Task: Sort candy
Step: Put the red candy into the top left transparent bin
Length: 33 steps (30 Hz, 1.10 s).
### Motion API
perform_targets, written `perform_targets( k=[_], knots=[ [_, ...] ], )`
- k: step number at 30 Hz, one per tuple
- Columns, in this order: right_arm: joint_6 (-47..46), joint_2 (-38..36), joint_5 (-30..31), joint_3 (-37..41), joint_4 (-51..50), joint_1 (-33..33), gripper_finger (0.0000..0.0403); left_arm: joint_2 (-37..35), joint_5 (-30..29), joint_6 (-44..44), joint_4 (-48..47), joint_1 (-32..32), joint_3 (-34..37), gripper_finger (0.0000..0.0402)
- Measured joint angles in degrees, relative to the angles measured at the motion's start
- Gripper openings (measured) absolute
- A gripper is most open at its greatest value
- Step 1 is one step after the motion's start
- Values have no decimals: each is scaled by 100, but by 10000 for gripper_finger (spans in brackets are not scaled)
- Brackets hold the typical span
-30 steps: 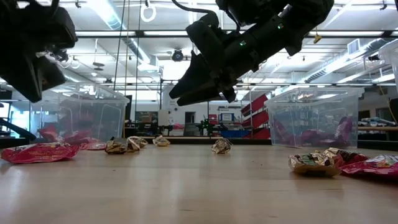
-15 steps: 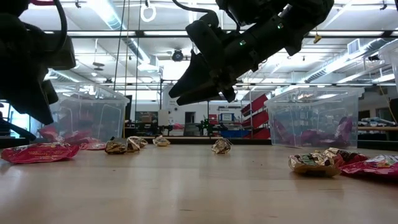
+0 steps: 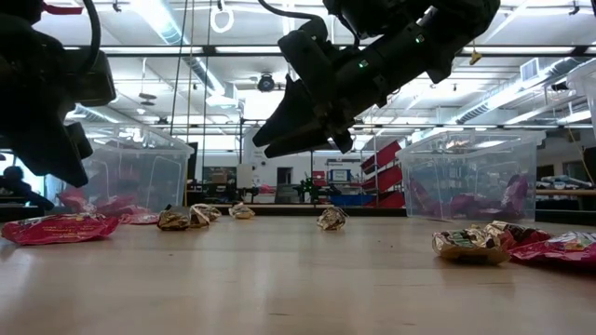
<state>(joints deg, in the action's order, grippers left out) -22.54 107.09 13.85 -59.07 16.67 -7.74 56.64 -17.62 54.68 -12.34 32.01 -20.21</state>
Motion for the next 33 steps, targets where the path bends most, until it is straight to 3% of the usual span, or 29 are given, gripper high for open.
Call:
perform_targets(
  k=[16,33],
  knots=[
    [0,0,0,0,0,1,151,16,-101,279,-360,0,0,116],
    [2,0,0,0,46,-77,151,953,-94,315,186,-2,0,116]
  ],
)
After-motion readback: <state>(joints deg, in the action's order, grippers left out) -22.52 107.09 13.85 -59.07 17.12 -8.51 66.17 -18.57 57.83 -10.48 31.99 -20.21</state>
